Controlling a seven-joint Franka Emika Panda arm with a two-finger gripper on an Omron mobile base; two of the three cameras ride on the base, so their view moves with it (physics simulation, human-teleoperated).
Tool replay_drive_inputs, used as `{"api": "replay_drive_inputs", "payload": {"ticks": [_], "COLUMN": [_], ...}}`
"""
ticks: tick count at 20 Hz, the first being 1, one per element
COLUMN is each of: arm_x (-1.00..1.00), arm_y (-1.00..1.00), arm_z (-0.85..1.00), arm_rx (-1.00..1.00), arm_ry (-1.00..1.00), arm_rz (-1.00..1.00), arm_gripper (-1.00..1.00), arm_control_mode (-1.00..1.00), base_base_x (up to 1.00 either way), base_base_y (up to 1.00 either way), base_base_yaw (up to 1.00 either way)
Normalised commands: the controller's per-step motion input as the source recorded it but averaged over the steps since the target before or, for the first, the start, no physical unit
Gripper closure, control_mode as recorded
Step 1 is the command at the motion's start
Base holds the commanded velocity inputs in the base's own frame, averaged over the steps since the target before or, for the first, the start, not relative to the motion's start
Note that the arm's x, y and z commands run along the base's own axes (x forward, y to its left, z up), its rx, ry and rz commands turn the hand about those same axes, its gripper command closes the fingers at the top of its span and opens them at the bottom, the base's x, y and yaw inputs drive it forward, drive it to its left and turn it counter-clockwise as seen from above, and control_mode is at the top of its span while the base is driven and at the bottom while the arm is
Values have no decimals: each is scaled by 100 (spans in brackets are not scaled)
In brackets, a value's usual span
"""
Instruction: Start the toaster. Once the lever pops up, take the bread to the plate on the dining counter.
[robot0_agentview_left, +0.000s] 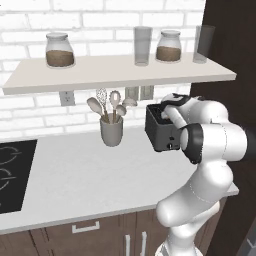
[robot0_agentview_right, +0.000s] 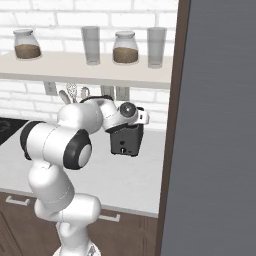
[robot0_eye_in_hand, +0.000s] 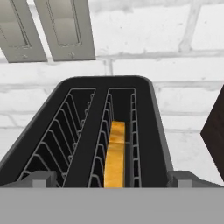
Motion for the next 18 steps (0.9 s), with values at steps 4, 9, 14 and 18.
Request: {"api": "replay_drive_inputs", "payload": {"ticks": [4, 9, 14, 18], "arm_x": [0, 0, 0, 0], "arm_y": [0, 0, 0, 0], "arm_z": [0, 0, 0, 0], "arm_rx": [0, 0, 0, 0], "arm_ry": [0, 0, 0, 0], "arm_rz": [0, 0, 0, 0], "arm_gripper": [-100, -100, -100, -100], "arm_control_mode": [-100, -100, -100, -100], "base_base_x": [0, 0, 0, 0], "base_base_y": [0, 0, 0, 0], "base_base_yaw": [0, 0, 0, 0]}}
